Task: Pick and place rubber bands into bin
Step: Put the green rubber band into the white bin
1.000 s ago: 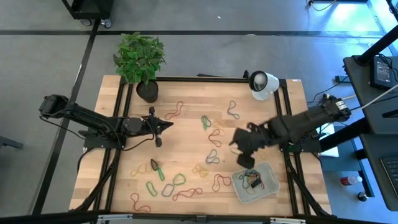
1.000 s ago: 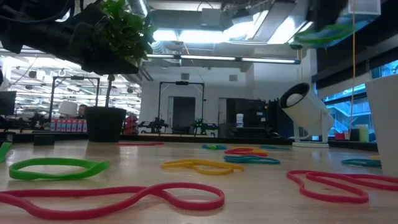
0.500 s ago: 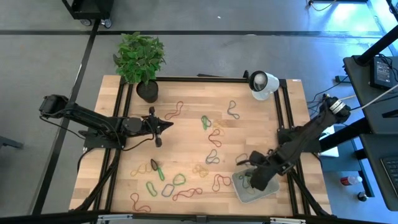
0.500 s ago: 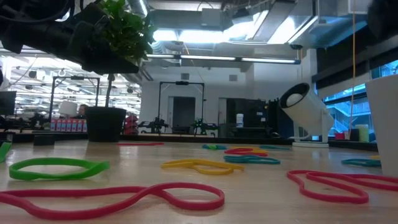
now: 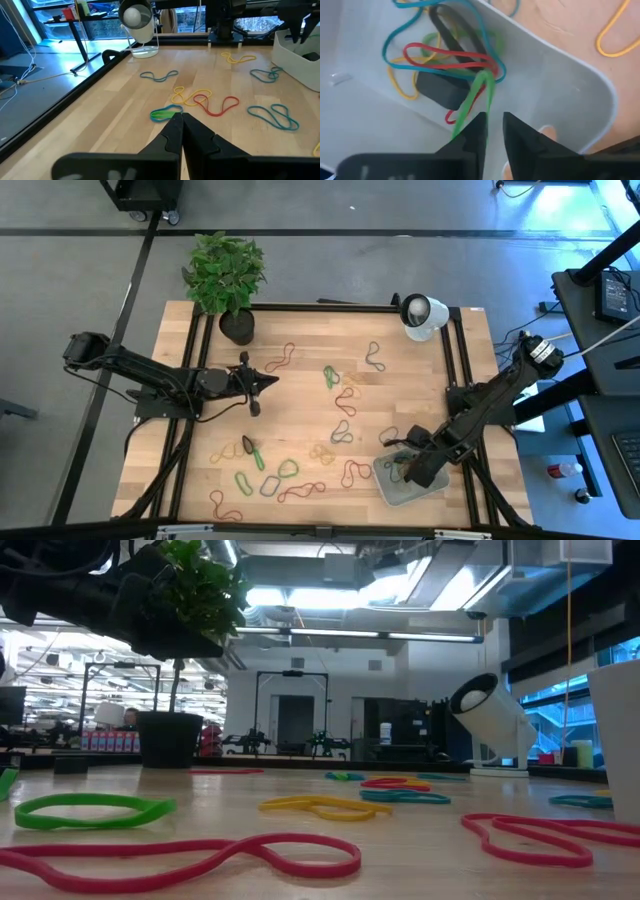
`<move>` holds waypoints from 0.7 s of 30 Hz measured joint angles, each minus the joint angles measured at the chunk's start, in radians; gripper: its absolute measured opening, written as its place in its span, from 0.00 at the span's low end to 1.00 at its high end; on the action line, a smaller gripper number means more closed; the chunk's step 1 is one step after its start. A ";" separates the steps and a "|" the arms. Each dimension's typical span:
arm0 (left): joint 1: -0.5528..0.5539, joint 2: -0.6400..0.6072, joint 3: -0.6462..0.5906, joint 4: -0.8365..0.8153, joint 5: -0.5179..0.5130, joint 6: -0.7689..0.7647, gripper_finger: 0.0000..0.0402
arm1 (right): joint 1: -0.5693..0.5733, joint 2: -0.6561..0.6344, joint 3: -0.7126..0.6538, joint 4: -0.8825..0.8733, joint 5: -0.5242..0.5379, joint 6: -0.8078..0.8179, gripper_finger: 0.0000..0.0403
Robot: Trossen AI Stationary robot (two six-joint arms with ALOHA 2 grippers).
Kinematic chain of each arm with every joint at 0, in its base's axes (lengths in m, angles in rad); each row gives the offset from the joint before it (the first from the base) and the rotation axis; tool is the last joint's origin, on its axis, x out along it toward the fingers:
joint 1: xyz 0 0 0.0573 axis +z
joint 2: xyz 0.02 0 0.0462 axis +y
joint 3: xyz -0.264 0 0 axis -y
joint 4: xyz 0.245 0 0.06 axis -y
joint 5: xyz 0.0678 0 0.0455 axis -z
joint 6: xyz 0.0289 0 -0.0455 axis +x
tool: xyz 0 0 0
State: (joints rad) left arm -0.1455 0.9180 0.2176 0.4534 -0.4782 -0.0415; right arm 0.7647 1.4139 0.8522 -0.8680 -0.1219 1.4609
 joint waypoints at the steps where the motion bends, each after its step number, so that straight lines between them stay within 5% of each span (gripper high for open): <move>1: 0.000 0.000 0.000 0.000 0.000 0.000 0.01 | 0.000 0.000 0.006 -0.004 0.000 0.000 0.20; 8: 0.000 0.000 0.000 0.000 0.000 0.001 0.01 | 0.000 0.000 0.039 -0.023 -0.001 -0.005 0.30; 21: 0.000 0.000 0.000 0.000 0.000 0.002 0.01 | -0.003 0.000 0.040 -0.021 -0.002 -0.006 0.31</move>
State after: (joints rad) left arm -0.1455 0.9180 0.2176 0.4534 -0.4782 -0.0399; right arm 0.7612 1.4136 0.8925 -0.8885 -0.1235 1.4553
